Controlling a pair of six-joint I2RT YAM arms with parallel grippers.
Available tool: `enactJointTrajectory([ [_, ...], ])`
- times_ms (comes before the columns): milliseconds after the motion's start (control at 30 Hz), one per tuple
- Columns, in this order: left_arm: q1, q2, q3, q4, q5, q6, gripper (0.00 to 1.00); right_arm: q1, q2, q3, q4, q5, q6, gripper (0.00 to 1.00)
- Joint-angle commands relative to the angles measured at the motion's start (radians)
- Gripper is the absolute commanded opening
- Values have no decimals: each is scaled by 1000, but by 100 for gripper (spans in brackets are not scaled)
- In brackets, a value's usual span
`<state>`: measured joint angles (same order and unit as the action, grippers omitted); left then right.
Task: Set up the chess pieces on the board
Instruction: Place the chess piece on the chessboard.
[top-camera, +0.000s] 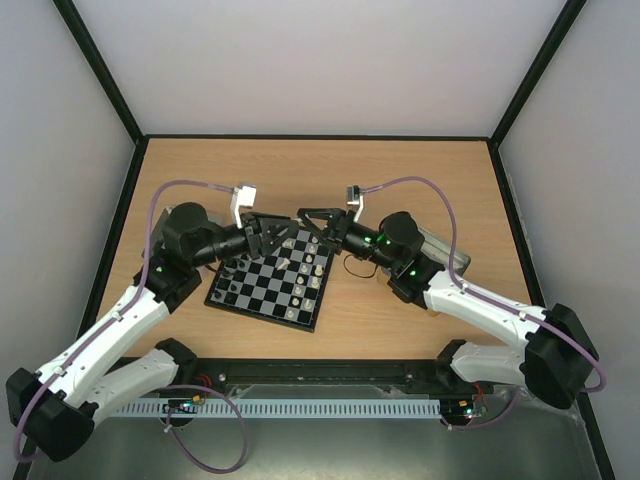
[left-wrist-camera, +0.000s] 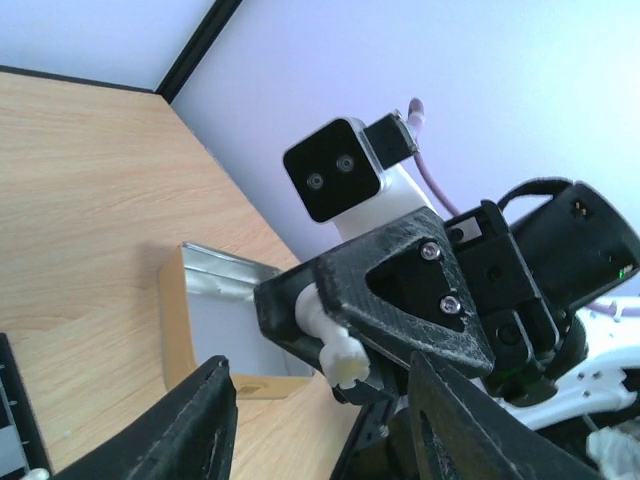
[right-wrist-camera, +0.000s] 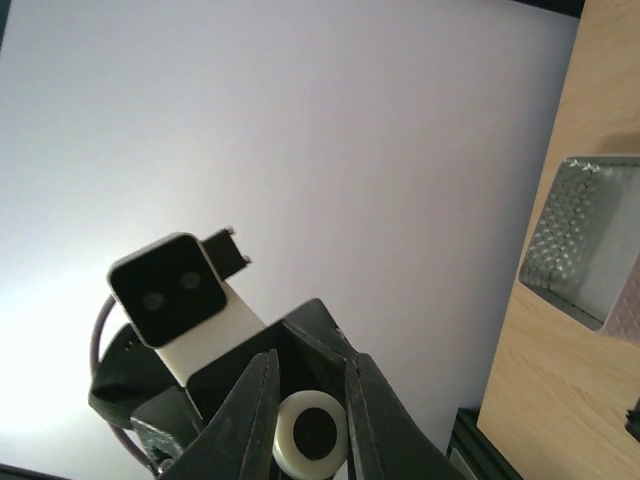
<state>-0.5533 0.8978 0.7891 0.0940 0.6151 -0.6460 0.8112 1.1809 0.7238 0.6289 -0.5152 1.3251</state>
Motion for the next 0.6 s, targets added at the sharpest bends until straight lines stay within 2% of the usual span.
enactJointTrajectory([
  [0, 0, 14, -44, 154, -32, -156, 47, -2, 15, 0, 98, 62, 58, 9],
  [200, 0, 30, -67, 220, -35, -196, 36, -1, 27, 2, 70, 61, 55, 9],
  [400, 0, 35, -67, 236, -55, -201, 34, -3, 41, 4, 52, 49, 49, 9],
  [567, 0, 47, -63, 238, -44, -206, 20, -2, 46, 5, 42, 48, 48, 9],
])
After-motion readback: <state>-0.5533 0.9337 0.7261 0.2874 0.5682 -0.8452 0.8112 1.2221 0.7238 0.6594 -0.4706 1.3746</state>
